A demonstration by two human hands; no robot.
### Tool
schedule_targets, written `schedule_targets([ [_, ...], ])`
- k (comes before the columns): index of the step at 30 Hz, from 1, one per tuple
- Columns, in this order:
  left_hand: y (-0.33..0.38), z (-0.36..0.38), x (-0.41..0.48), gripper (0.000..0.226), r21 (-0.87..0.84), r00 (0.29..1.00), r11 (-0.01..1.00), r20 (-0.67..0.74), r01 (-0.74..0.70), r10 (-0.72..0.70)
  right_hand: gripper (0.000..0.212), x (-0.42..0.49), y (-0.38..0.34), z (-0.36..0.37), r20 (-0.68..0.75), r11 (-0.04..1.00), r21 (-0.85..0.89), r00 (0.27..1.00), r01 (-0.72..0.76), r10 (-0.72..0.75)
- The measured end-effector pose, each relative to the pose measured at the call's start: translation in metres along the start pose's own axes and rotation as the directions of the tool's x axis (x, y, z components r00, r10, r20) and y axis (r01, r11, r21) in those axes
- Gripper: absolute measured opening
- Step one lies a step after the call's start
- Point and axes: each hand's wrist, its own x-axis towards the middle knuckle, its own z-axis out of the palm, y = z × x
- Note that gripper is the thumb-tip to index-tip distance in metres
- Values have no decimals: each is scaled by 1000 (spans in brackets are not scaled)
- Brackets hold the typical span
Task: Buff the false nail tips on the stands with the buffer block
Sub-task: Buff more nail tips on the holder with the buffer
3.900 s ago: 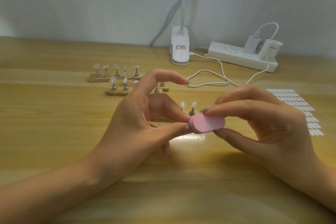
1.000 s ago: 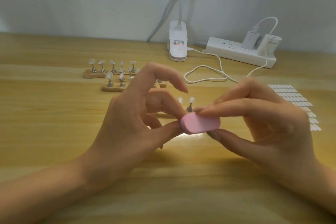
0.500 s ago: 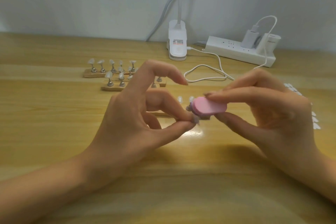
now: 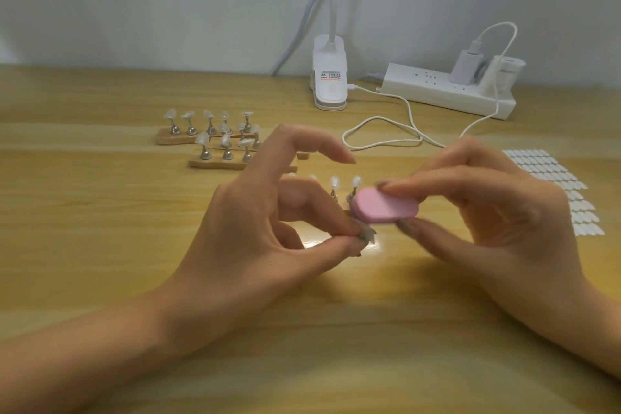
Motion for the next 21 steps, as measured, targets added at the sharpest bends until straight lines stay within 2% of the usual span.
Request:
schedule_targets([
  [9,-2,0,2,49,-62,1000,998,15,22,-21,25,2,-3,3,76,996,-73,996,57,-52],
  [12,-2,-1,3,49,-79,999,996,4,41,-41,25,2,-2,1,35,998,-62,999,14,-12],
  [15,-2,-1,3,48,-87,999,996,5,36,-35,26,3,-2,3,87,996,-71,995,55,-49],
  [18,-2,-1,4,47,-106,999,993,-2,44,-44,26,3,-2,2,36,998,-57,999,9,-6],
  [21,-2,0,3,47,-92,1000,995,2,28,-28,25,3,-2,3,76,995,-77,996,56,-50],
])
